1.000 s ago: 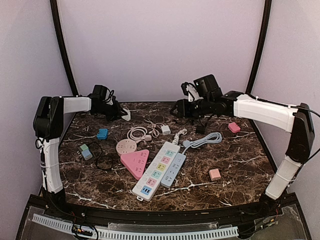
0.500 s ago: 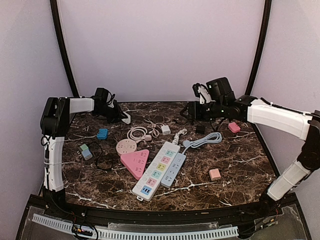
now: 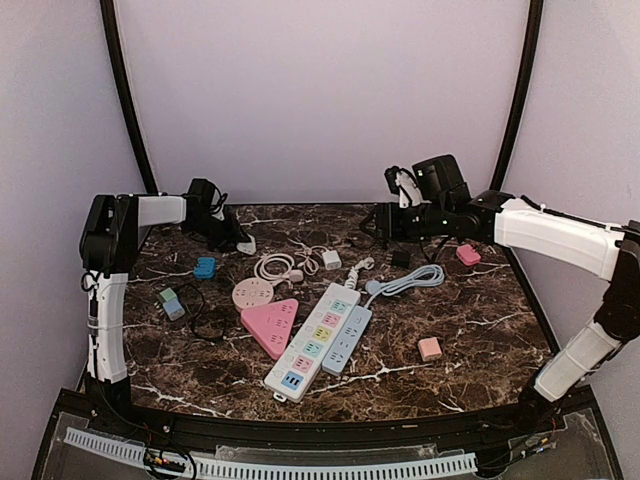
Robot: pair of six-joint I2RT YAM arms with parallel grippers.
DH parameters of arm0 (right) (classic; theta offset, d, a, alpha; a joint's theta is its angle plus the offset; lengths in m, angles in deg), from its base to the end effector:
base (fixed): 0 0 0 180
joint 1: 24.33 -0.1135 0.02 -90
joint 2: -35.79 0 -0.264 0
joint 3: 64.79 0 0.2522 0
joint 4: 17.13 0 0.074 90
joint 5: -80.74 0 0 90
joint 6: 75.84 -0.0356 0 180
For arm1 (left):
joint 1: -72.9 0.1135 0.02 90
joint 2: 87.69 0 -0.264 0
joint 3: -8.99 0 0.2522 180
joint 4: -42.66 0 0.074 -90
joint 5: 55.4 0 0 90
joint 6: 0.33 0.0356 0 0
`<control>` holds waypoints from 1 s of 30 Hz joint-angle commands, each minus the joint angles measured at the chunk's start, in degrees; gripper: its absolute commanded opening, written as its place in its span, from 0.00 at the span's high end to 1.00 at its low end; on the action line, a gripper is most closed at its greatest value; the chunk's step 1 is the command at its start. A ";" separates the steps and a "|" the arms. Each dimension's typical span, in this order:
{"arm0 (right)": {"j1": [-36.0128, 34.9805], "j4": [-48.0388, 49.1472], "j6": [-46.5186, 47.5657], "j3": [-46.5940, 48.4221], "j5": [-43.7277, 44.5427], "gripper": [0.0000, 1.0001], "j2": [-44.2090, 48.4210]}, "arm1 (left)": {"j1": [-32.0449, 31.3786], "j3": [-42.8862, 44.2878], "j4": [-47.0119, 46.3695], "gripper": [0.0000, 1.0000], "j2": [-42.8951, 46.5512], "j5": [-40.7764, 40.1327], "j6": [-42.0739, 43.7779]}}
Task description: Pull the plug off the socket
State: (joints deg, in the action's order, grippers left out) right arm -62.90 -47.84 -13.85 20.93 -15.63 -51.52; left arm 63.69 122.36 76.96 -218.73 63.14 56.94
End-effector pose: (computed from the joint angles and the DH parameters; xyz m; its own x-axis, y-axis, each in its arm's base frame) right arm 0.2729 0.2227 0.3118 -0.6943 0.0433 -0.7184 -0.4156 0.7908 0.4493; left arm 0.4893 -0.0966 0.1531 -0.8872 -0.3373 -0.3148 -0.0577 0.7580 -0.6497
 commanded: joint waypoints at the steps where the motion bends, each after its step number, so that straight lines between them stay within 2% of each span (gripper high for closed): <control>1: 0.42 0.96 0.67 0.63 0.23 0.40 -0.59 | 0.25 0.47 2.87 0.57 1.93 -1.56 1.78; 6: 0.42 0.91 0.84 0.55 1.00 0.30 -0.46 | 0.15 0.41 4.11 0.37 4.07 -3.73 3.73; 10: 0.42 0.66 0.89 0.39 1.89 0.23 -0.34 | -0.46 0.24 5.59 0.11 6.65 -6.03 5.75; 11: 0.42 0.61 0.94 0.33 2.16 0.07 -0.20 | -0.90 0.24 5.89 0.09 7.73 -7.11 6.14; 12: 0.42 0.65 1.02 0.29 2.57 0.02 -0.04 | -1.11 -0.16 6.22 0.05 8.30 -7.58 6.88; 13: 0.50 0.61 1.11 0.22 3.00 0.01 0.14 | -1.67 -0.45 6.29 0.03 9.68 -8.62 7.19; 23: 1.31 2.76 2.04 -4.06 9.79 0.01 3.94 | -7.37 -11.00 2.75 0.01 24.80 -16.76 10.76; 30: 3.91 6.33 3.28 -10.55 17.12 0.01 9.52 | -10.75 -25.51 -3.00 0.01 39.26 -20.70 11.93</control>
State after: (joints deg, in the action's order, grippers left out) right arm -61.06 -45.59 -11.89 13.61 -4.46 -45.42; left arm 53.35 103.92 76.72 -186.80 46.00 67.30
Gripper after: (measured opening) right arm 0.986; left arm 0.989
